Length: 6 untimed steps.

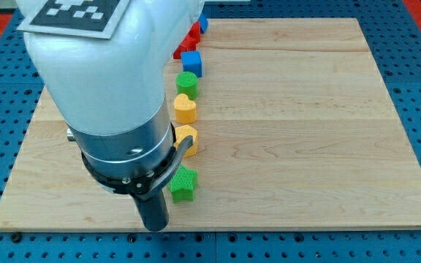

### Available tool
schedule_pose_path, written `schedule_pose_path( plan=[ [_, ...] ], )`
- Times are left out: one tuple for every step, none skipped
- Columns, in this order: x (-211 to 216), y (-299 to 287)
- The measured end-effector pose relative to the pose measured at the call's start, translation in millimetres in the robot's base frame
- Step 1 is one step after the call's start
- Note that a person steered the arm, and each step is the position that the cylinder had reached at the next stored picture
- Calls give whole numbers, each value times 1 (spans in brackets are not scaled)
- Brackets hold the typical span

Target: Point your arm towards left

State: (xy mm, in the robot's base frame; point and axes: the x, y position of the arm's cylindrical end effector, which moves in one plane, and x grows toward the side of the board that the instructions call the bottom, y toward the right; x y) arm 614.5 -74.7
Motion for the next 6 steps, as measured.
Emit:
schedule_pose_path(
  plan=[
    [-1,0],
    [-2,-2],
    [-2,-3],
    [-2,-7],
    [-3,-39],
    [-3,-48]
  ],
)
